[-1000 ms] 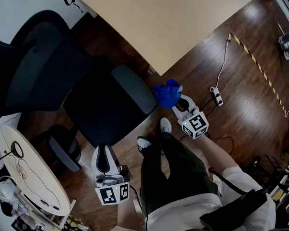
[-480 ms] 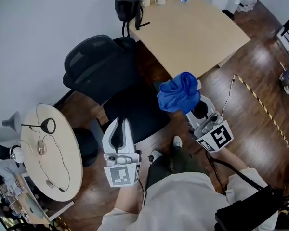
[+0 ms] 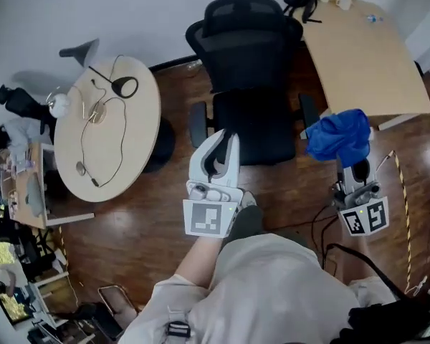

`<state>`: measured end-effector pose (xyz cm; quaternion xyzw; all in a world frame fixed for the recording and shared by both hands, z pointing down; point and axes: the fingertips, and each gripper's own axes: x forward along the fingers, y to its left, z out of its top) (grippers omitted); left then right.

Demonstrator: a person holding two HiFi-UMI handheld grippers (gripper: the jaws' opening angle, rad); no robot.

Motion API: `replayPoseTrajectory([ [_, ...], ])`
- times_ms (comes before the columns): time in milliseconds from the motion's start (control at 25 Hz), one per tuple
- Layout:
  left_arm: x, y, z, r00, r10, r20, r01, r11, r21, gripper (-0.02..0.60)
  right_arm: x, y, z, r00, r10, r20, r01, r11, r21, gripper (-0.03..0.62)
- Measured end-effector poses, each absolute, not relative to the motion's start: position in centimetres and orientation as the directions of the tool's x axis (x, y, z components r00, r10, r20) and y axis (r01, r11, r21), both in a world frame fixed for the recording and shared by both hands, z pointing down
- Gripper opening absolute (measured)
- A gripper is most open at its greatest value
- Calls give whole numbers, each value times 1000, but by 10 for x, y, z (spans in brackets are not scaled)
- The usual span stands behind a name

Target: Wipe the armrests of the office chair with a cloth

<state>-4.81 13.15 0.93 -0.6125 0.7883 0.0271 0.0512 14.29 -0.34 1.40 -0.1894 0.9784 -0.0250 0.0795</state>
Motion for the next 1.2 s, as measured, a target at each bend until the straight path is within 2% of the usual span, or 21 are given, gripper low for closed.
replayPoseTrajectory([
  [240, 3, 193, -6, -267, -953, -141, -963, 269, 4, 46, 162, 54, -9, -934, -279, -224, -277, 960, -42, 70],
  [680, 109, 301, -25, -354, -925, -141, -935, 356, 13, 46, 281, 130, -20, -936, -286, -203, -279, 958, -61, 70],
  [960, 139, 316, -46, -324, -929, -180, -944, 329, 3, 46, 315, 157, -38, -929, -293, -226, -287, 956, -60, 71],
  [1200, 139, 319, -50, -312, -931, -190, -947, 321, -21, 46, 317, 163, -37, -927, -313, -208, -305, 950, -70, 71],
])
